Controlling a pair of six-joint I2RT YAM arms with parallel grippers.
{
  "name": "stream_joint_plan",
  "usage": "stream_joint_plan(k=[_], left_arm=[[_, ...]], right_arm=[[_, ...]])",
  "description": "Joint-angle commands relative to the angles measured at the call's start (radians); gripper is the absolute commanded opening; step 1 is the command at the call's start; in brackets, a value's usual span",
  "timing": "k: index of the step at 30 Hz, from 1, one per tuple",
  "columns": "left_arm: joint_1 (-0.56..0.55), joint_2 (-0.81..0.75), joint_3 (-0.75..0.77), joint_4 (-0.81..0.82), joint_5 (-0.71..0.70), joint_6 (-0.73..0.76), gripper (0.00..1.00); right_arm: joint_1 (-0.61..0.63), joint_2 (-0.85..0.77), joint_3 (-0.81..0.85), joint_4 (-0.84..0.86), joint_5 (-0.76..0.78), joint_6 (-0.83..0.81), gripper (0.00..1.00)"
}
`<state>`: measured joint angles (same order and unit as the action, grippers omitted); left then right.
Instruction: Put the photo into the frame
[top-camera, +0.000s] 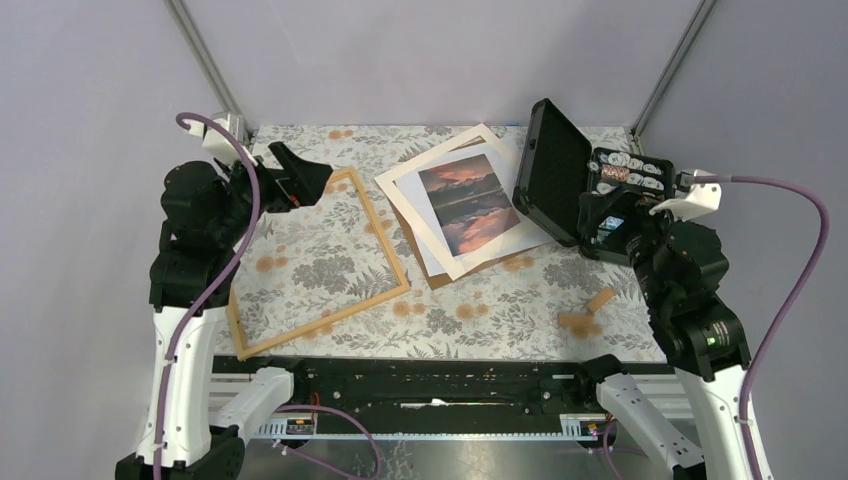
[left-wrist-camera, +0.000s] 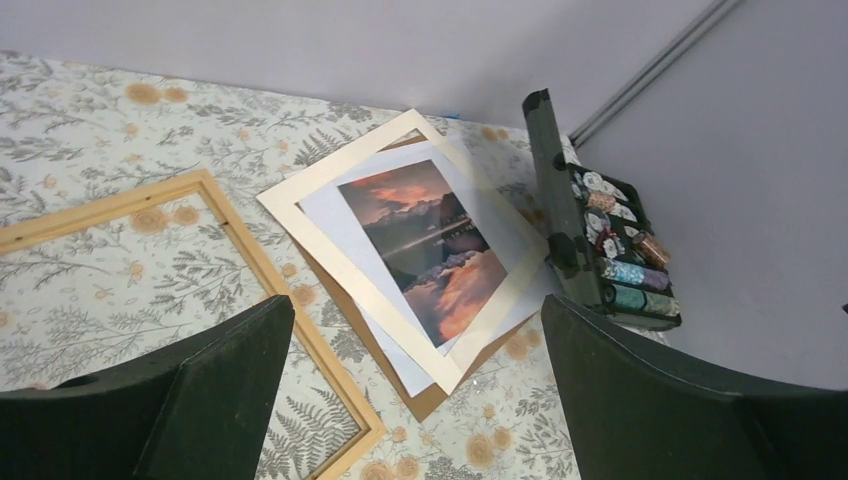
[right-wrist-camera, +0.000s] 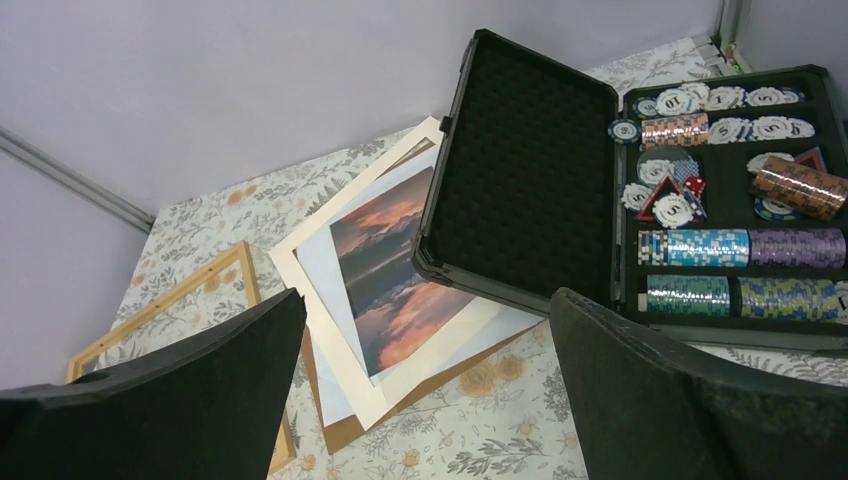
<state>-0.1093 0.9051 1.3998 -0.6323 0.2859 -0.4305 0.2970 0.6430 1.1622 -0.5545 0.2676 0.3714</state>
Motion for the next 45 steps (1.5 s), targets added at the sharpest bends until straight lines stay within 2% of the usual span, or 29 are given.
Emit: stream_joint_plan(k=[1,5,8,13,20,23,30,33,38,45], left_arm=[[0.005,0.013,-0.041,0.052,-0.066,0.009,0.99],[0.005,0.034,-0.103,0.052,-0.049,0.021,0.99],[0.005,0.051,-0.143,0.052,-0.05,0.021,0.99],[0.005,0.074,-0.191,0.051,-0.079,-0.009,0.99],[0.005,0.062,-0.233,0.036,-0.272,-0.04,0.99],[0.005,0.077,-0.23,0.037,-0.304,-0.048,0.99],[0.006,0.166,-0.219,0.044,-0.291,-0.08,0.99],[0.007,0.193,-0.22,0.067,-0.258,-0.082,0.99],[0.011,0.266,-0.199,0.085,-0.252,-0.088,0.99],[0.065,0.394,-0.136,0.09,-0.191,-0.152,0.99]], right_arm=[[-0.006,0.06,-0.022,0.108,-0.032,-0.018,1.0],[-0.006,0.164,-0.052,0.206,-0.194,0.009,1.0],[0.017,0.35,-0.011,0.224,-0.305,0.064,1.0],[0.285,0.633,0.084,0.288,-0.178,0.074,1.0],[0.512,1.004,0.156,0.467,-0.179,0.152,1.0],[0.561,1.166,0.208,0.501,-0.155,0.186,0.99],[0.586,1.496,0.436,0.489,-0.088,0.218,0.79],[0.588,1.58,0.497,0.475,-0.059,0.174,0.73],[0.595,1.665,0.522,0.487,0.012,0.091,0.69],[0.625,1.732,0.586,0.417,0.079,0.044,0.63]])
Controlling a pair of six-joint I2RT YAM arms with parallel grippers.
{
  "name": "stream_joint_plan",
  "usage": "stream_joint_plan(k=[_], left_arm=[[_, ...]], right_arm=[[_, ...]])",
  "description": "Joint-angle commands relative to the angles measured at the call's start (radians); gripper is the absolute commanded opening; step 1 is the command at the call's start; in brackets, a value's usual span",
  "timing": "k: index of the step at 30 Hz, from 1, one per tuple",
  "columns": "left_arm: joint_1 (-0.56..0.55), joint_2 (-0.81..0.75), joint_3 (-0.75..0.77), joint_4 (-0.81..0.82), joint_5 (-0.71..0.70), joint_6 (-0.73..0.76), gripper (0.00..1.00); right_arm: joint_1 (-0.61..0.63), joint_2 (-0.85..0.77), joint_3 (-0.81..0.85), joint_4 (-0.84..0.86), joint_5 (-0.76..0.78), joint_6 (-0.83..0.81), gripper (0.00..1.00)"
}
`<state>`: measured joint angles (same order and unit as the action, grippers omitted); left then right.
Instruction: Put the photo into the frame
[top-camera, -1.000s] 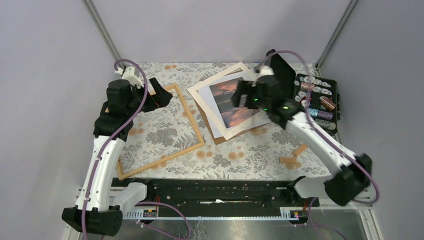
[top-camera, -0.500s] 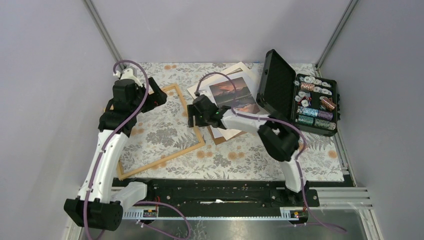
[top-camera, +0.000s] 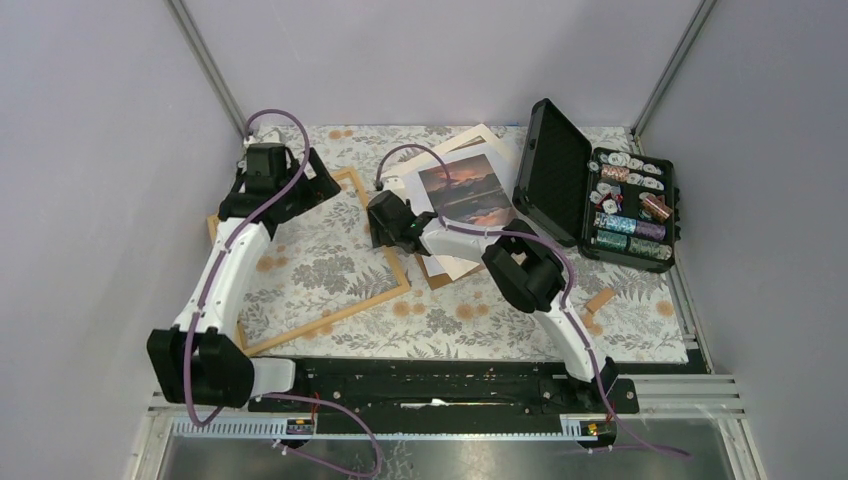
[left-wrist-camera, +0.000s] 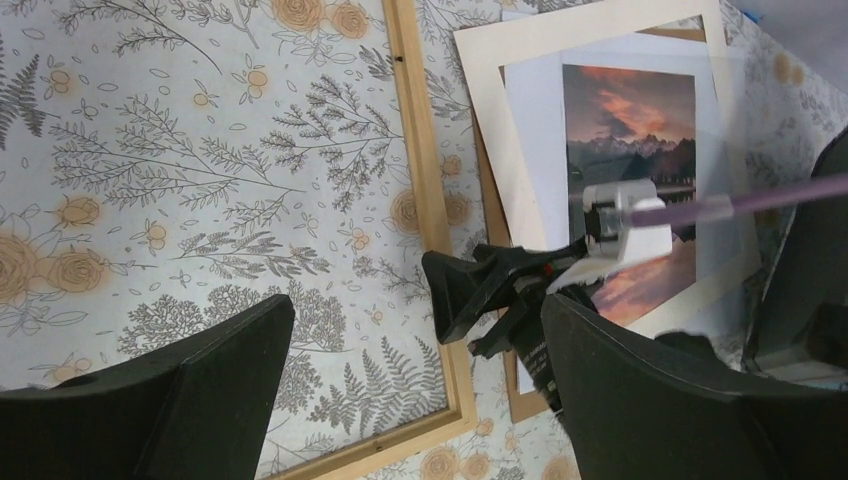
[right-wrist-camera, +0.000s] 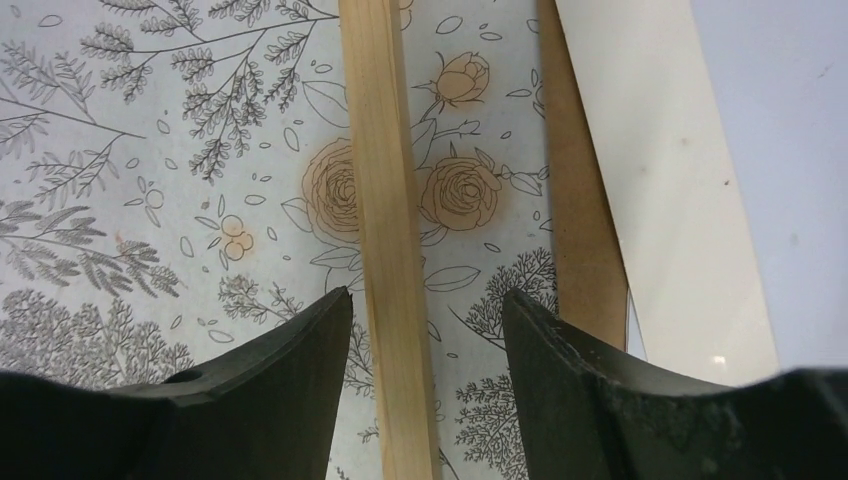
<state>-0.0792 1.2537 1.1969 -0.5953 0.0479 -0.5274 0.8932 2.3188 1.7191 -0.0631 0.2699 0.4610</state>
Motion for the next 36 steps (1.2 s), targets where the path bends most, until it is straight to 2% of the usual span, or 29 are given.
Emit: stream_joint_plan(k=[1,7,13,19,26,31,36], left_arm=[[0.046,0.062,0.068,0.058,0.062,-0.074,0.99],[0.155,0.159,0.028,0.161,0.272,-0.2,0.99],[0.167,0.335,0.061,0.251,0.422,-0.299,0.99],[0.153,0.488,0.15,0.347,0.417,-0.352,0.99],[0.108,0.653,0.247,0.392,0.366,-0.311,0.99],[0.054,0.74,0.303,0.42,0.262,-0.26,0.98],[0.02,0.836,0.339,0.447,0.244,-0.264,0.86]], right_arm=[[0.036,0.06,0.035,-0.084,0.091,-0.052,0.63],[0.049,0.076,0.048,-0.08,0.077,-0.089,0.51],[0.048,0.086,0.068,-0.057,0.071,-0.119,0.29],[0.048,0.018,-0.005,0.05,0.078,-0.164,0.0],[0.048,-0.144,-0.21,0.296,0.037,-0.196,0.0],[0.048,-0.192,-0.276,0.354,0.019,-0.208,0.0],[0.047,-0.156,-0.247,0.336,0.017,-0.201,0.0]])
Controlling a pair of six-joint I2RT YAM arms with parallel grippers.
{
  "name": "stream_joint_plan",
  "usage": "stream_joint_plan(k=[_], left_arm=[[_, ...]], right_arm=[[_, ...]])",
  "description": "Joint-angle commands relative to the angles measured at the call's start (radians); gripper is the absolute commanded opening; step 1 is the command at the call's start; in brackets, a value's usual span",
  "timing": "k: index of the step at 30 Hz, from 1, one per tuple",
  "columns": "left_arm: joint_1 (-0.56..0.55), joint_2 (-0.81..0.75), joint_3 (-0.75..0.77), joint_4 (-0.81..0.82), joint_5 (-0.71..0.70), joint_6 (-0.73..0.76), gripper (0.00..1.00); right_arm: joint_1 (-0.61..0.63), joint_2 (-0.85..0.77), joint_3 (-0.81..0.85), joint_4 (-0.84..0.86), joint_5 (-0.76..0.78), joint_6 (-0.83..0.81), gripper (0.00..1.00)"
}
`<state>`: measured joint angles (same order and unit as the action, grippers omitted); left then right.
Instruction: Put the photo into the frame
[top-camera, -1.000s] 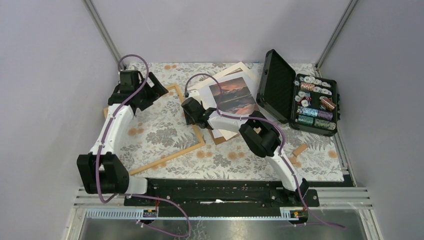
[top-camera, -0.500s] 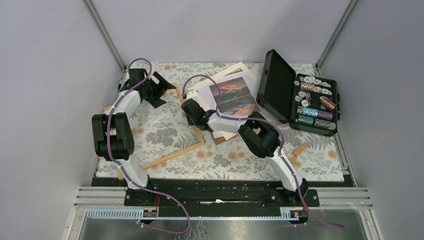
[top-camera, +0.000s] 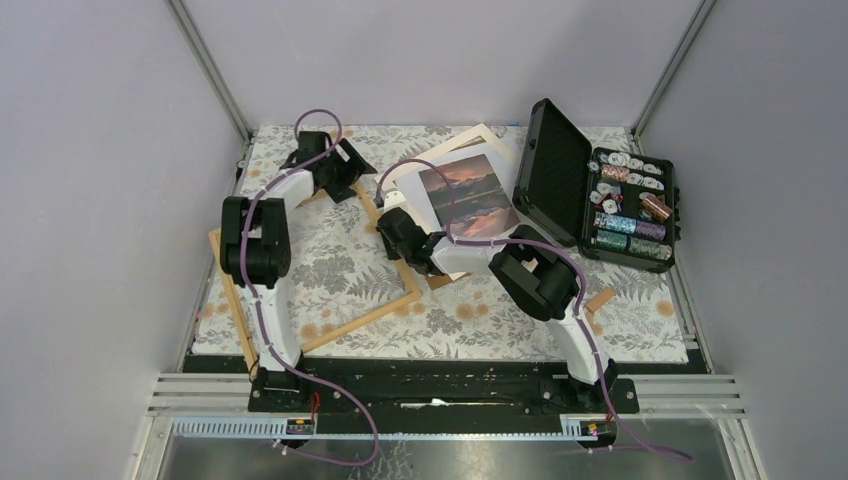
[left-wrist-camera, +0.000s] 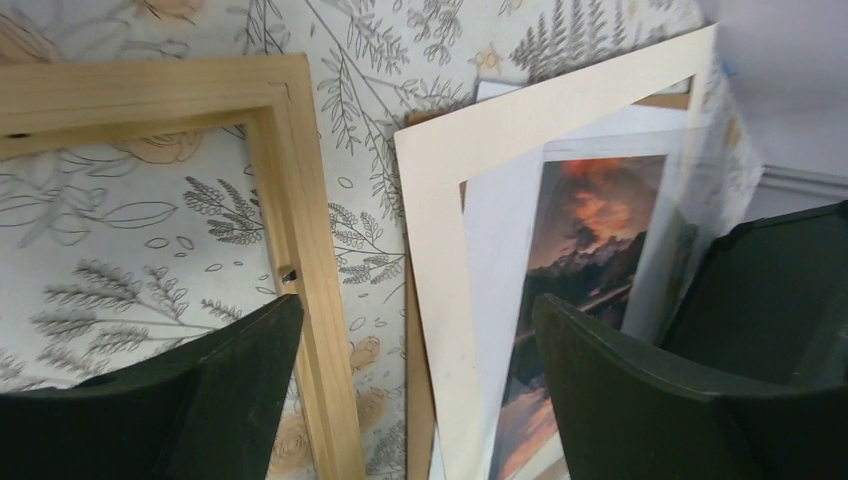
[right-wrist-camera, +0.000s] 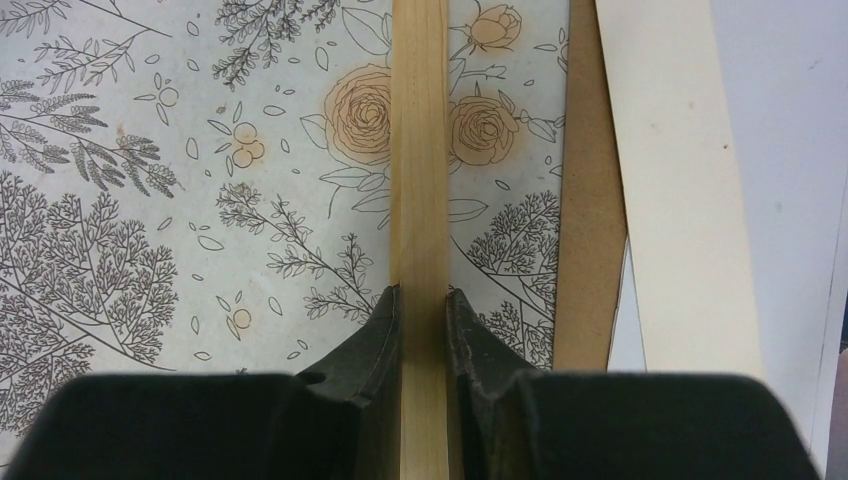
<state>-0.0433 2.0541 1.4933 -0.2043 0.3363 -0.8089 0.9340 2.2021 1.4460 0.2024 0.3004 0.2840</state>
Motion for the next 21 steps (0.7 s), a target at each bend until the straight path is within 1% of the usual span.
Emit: stream_joint_plan(k=[1,3,6,12,14,17,21], left_arm=[[-0.017,0.042,0.037,0.058,-0.054,0.017,0.85],[-0.02,0.045,0.008,0.066,-0.088,0.021,0.81],[-0.021,0.033,-0.034,0.089,-0.124,0.037,0.81],[-0.023,0.056,-0.017,0.074,-0.154,0.066,0.8],[-0.023,0.073,-0.024,0.101,-0.12,0.051,0.79],[-0.024,0.105,-0.023,0.121,-0.056,0.013,0.7],[-0.024,0.097,-0.048,0.147,-0.028,-0.015,0.65]], right_arm=[[0.005,-0.033,0.035,0.06,-0.009,-0.022,0.0],[0.004,-0.029,0.04,0.052,-0.002,-0.019,0.0],[-0.002,-0.034,0.031,0.052,-0.001,-0.011,0.0],[-0.015,-0.033,0.02,0.05,-0.013,0.003,0.0],[-0.018,-0.032,0.022,0.048,-0.02,0.008,0.0],[-0.022,-0.022,0.029,0.041,-0.031,0.014,0.0],[-0.022,-0.007,0.051,0.023,-0.044,0.019,0.0]])
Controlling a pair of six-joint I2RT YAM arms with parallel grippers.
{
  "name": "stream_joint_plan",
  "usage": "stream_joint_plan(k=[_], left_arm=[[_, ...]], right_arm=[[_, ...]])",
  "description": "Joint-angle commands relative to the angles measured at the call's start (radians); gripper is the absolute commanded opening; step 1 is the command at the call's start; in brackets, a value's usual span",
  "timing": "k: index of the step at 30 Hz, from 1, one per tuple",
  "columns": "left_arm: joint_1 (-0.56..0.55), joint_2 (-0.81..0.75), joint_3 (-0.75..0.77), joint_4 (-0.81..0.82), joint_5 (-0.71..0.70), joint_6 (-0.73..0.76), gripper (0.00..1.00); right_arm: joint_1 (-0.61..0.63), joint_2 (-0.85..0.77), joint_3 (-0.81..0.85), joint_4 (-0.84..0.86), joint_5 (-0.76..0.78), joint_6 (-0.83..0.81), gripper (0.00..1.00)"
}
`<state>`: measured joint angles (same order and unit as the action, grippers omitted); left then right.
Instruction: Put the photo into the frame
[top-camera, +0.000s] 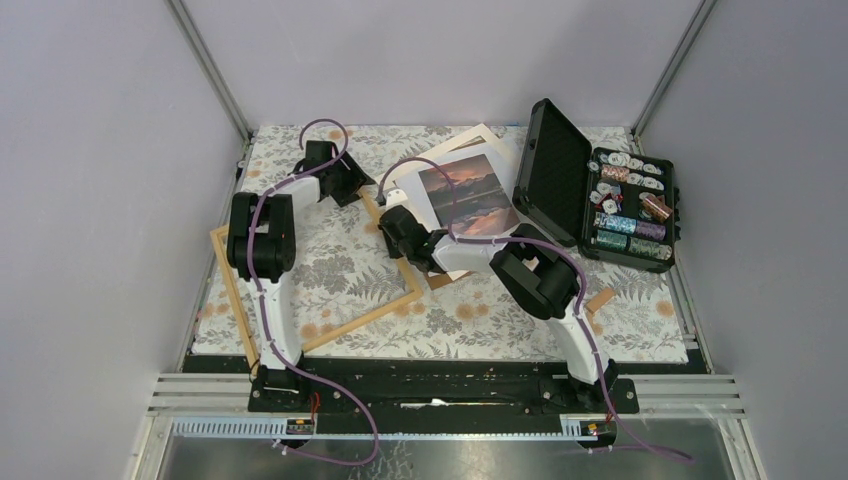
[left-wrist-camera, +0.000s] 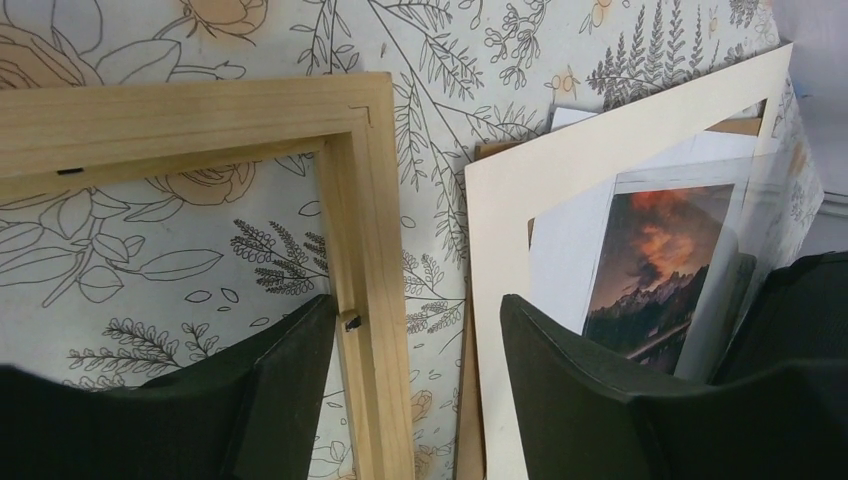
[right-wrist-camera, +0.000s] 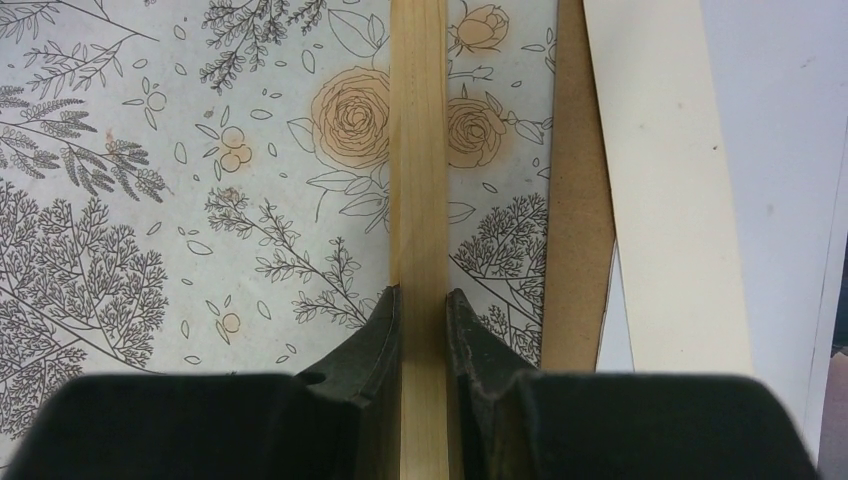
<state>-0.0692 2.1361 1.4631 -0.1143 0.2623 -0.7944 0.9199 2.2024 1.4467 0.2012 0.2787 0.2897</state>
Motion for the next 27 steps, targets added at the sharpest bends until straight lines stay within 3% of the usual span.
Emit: stream_joint_plan(k=[1,6,14,20,27], left_arm=[[0.002,0.01,-0.022,0.054,0.045,-0.029,0.64],[0.002,-0.018,-0.029,0.028,0.024,-0.016,0.57],[-0.005,-0.056,-0.047,0.011,0.024,-0.014,0.58],[-0.01,-0.064,-0.039,0.012,0.023,0.003,0.49],[-0.009,-0.042,0.014,-0.018,-0.004,0.039,0.46]], right_arm=[[-0.008,-0.004,0.054,0.022,-0.026,0.014,0.0],[-0.007,0.004,0.061,0.017,-0.038,0.016,0.0],[-0.007,0.016,0.074,0.006,-0.041,0.019,0.0],[-0.007,0.023,0.083,-0.001,-0.047,0.02,0.0],[-0.007,0.028,0.089,-0.006,-0.056,0.019,0.0]])
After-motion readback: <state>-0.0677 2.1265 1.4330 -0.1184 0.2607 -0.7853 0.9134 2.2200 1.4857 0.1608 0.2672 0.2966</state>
